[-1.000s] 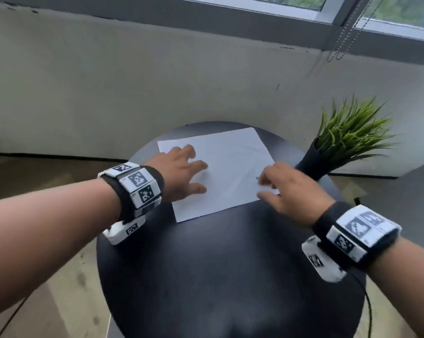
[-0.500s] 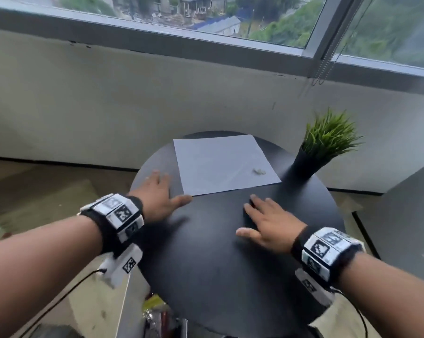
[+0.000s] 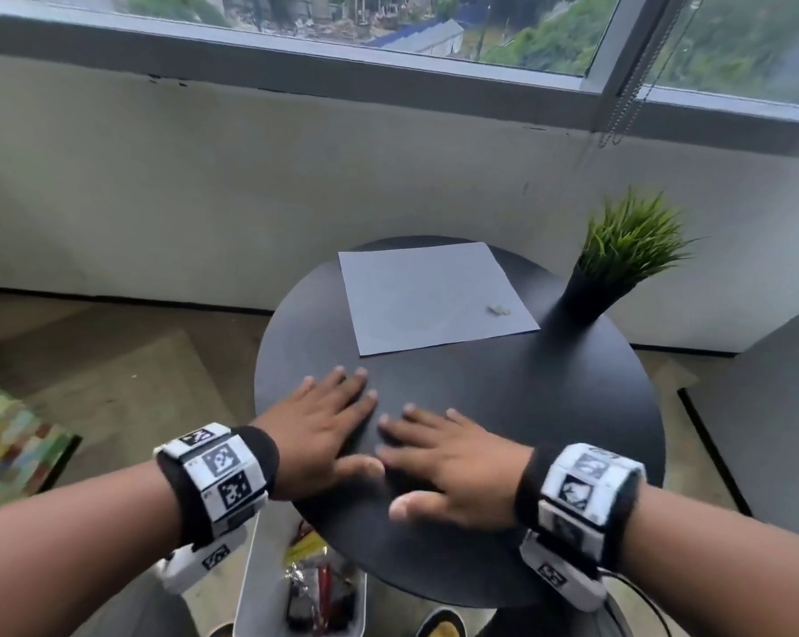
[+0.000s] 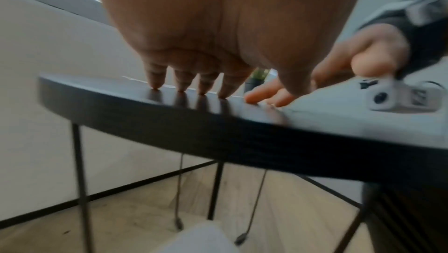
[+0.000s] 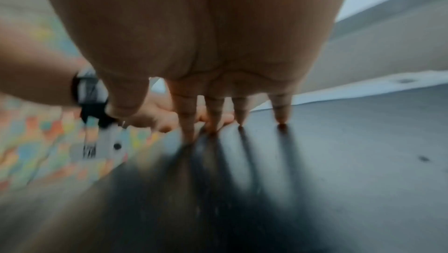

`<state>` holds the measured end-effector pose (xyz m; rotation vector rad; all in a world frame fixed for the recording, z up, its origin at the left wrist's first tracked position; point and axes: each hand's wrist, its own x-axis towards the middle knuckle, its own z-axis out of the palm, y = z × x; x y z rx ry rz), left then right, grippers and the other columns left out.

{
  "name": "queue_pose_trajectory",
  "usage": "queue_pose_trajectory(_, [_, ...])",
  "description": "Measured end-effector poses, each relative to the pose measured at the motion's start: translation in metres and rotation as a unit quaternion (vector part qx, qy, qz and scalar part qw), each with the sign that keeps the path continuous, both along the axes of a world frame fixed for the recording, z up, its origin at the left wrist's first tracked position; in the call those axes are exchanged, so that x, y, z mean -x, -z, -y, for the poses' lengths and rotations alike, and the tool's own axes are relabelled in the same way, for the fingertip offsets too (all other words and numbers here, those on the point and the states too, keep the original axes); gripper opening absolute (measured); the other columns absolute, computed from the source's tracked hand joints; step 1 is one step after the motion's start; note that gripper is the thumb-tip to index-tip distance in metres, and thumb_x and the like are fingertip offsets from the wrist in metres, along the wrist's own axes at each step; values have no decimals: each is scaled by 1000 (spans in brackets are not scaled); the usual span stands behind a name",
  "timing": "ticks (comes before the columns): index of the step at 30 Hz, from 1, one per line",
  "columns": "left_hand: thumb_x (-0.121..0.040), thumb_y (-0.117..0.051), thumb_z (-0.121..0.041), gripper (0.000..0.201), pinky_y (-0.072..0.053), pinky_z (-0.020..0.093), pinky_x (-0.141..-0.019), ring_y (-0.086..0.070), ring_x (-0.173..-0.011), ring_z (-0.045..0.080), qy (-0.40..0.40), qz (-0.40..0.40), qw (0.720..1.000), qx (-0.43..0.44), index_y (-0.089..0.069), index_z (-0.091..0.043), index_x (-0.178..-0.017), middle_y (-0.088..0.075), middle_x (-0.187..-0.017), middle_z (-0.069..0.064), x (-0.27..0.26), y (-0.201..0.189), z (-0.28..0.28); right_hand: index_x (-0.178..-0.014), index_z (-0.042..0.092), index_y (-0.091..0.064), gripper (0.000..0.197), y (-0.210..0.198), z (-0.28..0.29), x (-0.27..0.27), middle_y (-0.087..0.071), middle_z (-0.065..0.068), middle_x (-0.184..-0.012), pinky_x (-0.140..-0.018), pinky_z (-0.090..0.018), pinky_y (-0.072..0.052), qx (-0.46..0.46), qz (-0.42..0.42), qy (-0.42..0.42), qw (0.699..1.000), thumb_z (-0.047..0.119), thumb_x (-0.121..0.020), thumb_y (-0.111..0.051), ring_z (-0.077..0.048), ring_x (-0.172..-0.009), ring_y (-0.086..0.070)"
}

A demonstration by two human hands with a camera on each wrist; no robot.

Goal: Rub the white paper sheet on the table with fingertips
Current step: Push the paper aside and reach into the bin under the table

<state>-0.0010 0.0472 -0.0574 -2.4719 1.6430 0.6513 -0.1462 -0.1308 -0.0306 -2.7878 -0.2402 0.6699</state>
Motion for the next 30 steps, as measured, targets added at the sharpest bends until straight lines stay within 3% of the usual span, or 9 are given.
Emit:
queue_pose_trajectory(4, [-70,-10,-90,99,-5,34,-123,1,-153,9,69,-60,995,43,-32,-38,-152,-8,-166,-11,9,-19,10,-127,30,-60,37,-12,82,-2,-63,11,-128,-107,-27,-39,-92,97,225,965,46,-94,-55,-5,-119,-56])
queue_pose_trajectory(8, [-71,-9,-92,103,-9,40,-123,-3,-153,16,-31,-5,999,42,-17,-34,-157,-3,-167,-3,-32,-10,46,-152,23,-23,80,12,150,-5,-17,-8,-161,-119,-43,-21,120,-28,385,915,67,-88,-42,-29,-146,-22])
queue_pose_trajectory(13, [-87,-34,-79,90,-12,45,-122,-3,-153,17,-42,29,998,-33,-9,-30,-158,1,-167,-2,-67,-6,80,-153,31,4,99,16,67,18,20,12,-160,-111,-65,-15,121,-60,218,966,86,-76,-28,-21,-148,15])
queue_pose_trajectory(16, [-85,-32,-82,94,-9,46,-123,5,-153,20,-47,35,998,-34,-3,-31,-158,9,-167,-1,-67,-10,92,-153,36,-10,88,-5,66,23,-1,18,-161,-121,-46,-12,21,-33,106,994,81,-79,-24,-5,-148,4])
queue_pose_trajectory(18, [-83,-27,-84,97,-4,47,-123,14,-152,21,-17,52,998,-22,1,-29,-158,16,-166,0,-56,-11,92,-152,36,-16,94,-3,105,22,-11,15,-161,-122,-35,-11,-12,4,187,982,85,-73,-19,-3,-147,-5])
queue_pose_trajectory(21, [-73,-15,-90,110,0,47,-122,17,-152,21,56,49,996,-39,3,-24,-159,19,-165,3,-28,-7,80,-153,34,-2,102,12,133,30,11,9,-162,-117,-58,-15,112,-58,358,925,90,-68,-13,-22,-150,6])
queue_pose_trajectory(24, [-62,-8,-94,120,3,48,-123,22,-150,19,103,-9,992,-72,7,-24,-159,24,-163,0,0,-9,59,-151,33,11,97,22,75,43,28,13,-157,-109,-69,-11,131,-99,313,935,88,-75,-16,-23,-147,22])
queue_pose_trajectory(27, [-69,-17,-89,104,-4,41,-124,8,-153,13,179,-96,977,-61,-20,-34,-157,4,-167,-7,13,-24,37,-153,31,7,96,6,8,63,25,10,-159,-116,-60,2,66,-64,140,986,85,-76,-11,-17,-146,26])
queue_pose_trajectory(30, [-65,-11,-98,103,-22,26,-117,-25,-147,5,114,-150,982,20,-48,-41,-142,-31,-158,-17,6,-31,23,-153,34,-15,90,-5,26,50,-5,16,-162,-120,-27,1,-73,-12,115,991,83,-78,-28,-1,-148,3])
